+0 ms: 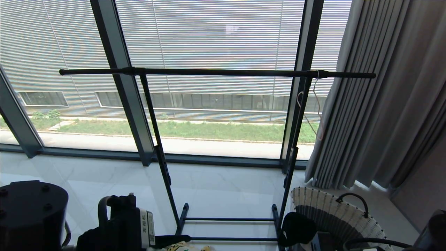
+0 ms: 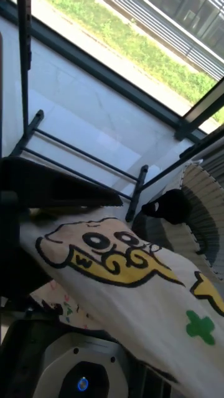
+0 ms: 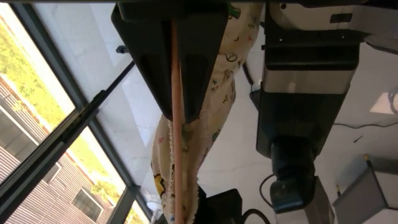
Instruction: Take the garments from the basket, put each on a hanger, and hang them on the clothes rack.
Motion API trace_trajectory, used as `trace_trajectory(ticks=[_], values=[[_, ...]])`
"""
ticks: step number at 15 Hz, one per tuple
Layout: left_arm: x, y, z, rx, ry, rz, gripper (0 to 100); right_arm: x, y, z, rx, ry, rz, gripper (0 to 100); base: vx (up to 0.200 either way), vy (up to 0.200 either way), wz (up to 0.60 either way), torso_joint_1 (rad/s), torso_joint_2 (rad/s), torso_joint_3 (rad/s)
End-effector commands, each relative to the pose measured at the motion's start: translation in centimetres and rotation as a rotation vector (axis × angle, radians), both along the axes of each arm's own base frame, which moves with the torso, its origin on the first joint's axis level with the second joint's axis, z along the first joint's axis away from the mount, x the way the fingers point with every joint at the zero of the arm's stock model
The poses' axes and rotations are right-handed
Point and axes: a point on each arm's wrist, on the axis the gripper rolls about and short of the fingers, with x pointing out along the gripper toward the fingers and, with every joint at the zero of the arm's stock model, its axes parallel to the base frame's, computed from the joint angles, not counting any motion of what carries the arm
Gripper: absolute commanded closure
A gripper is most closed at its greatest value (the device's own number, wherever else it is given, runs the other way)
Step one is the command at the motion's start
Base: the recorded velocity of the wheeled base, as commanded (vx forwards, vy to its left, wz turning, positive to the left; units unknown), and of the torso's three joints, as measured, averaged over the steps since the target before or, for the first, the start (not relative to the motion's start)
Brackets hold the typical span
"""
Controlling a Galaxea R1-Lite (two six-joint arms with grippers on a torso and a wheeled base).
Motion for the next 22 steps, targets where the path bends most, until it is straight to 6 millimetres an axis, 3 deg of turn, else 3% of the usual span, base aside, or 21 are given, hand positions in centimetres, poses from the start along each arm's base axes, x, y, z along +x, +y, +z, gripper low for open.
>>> trace_trajectory(ticks=[1, 2, 3, 7, 9, 12, 15, 18, 22], values=[[-0.1, -0.1, -0.1, 0.002, 0.003, -0.007, 100, -0.1, 0.0, 0.0, -0.002, -0.010, -0.002, 100, 0.000, 0.000, 0.00, 0.000, 0.00, 0.000], [-0.1, -0.1, -0.1, 0.001, 0.002, -0.010, 100, -0.1, 0.0, 0.0, -0.003, -0.018, -0.012, 100, 0.000, 0.000, 0.00, 0.000, 0.00, 0.000], [-0.3, 0.0, 0.1, -0.006, -0.006, -0.010, 100, 0.0, -0.1, -0.1, -0.008, -0.034, -0.033, 0, 0.000, 0.000, 0.00, 0.000, 0.00, 0.000], [-1.5, 1.3, -0.2, -0.006, -0.035, 0.023, 100, 0.0, -0.3, 0.0, -0.010, -0.049, -0.107, 0, 0.000, 0.000, 0.00, 0.000, 0.00, 0.000], [-2.6, 2.8, -0.8, 0.024, -0.083, 0.142, 100, 0.0, -0.9, -0.4, -0.030, -0.047, -0.190, 0, 0.000, 0.000, 0.00, 0.000, 0.00, 0.000], [-1.5, 4.9, -0.4, 0.037, -0.126, 0.405, 100, 0.4, -2.1, -1.3, -0.072, -0.024, -0.243, 0, 0.000, 0.000, 0.00, 0.000, 0.00, 0.000], [-0.2, 5.7, 1.2, -0.008, -0.169, 0.518, 100, 2.1, -2.4, -2.0, -0.091, 0.049, -0.327, 0, 0.000, 0.000, 0.00, 0.000, 0.00, 0.000], [0.8, 5.2, 3.5, -0.082, -0.200, 0.536, 100, 3.5, -0.8, -2.2, -0.065, 0.192, -0.360, 0, 0.000, 0.000, 0.00, 0.000, 0.00, 0.000], [2.5, 4.4, 5.7, -0.124, -0.246, 0.538, 100, 7.7, 3.8, -2.2, 0.035, 0.351, -0.443, 0, 0.000, 0.000, 0.00, 0.000, 0.00, 0.000]])
